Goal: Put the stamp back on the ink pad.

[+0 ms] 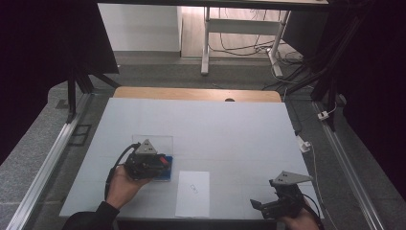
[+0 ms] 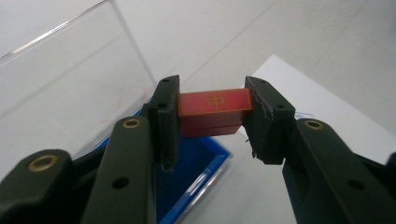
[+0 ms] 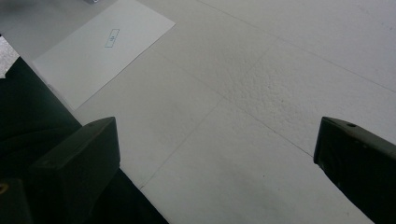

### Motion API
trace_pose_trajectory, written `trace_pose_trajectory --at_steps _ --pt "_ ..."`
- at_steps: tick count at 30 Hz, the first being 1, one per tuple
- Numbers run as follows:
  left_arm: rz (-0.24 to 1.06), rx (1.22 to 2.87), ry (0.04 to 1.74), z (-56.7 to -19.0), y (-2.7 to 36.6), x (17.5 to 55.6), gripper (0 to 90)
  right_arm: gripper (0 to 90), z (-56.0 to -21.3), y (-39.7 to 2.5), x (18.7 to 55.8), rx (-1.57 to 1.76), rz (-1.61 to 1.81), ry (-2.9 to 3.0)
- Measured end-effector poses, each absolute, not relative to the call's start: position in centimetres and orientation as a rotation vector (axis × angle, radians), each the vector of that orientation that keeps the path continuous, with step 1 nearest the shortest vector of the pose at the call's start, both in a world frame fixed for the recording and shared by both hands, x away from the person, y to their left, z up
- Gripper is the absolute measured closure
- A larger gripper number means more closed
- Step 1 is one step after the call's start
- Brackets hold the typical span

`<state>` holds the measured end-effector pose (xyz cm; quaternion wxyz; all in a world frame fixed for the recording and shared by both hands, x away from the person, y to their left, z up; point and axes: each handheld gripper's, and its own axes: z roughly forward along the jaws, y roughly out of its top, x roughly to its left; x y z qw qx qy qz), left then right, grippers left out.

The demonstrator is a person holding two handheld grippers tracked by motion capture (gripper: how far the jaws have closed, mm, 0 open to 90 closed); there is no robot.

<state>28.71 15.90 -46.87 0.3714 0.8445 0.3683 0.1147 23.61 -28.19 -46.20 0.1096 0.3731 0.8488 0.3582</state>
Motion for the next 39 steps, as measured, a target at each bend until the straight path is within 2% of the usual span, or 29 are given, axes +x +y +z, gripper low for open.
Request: trace_pose_trajectory --at_steps 10,22,31,39 --pt "0.349 2.168 1.025 -47.6 17.5 29.5 57.6 0.3 -46.2 -28.1 23.6 1.097 1.054 2.496" --pt "0.322 2.162 1.113 -48.9 18.4 30.6 57.6 0.3 -46.2 -28.1 23.6 1.093 1.053 2.498" --pt "0.354 2.247 1.084 -50.1 17.7 31.0 57.5 0.3 -46.2 -28.1 23.6 1.094 1.052 2.499" --pt "0.364 2.247 1.077 -50.3 17.6 30.9 57.1 0.3 -46.2 -28.1 23.6 1.091 1.052 2.499"
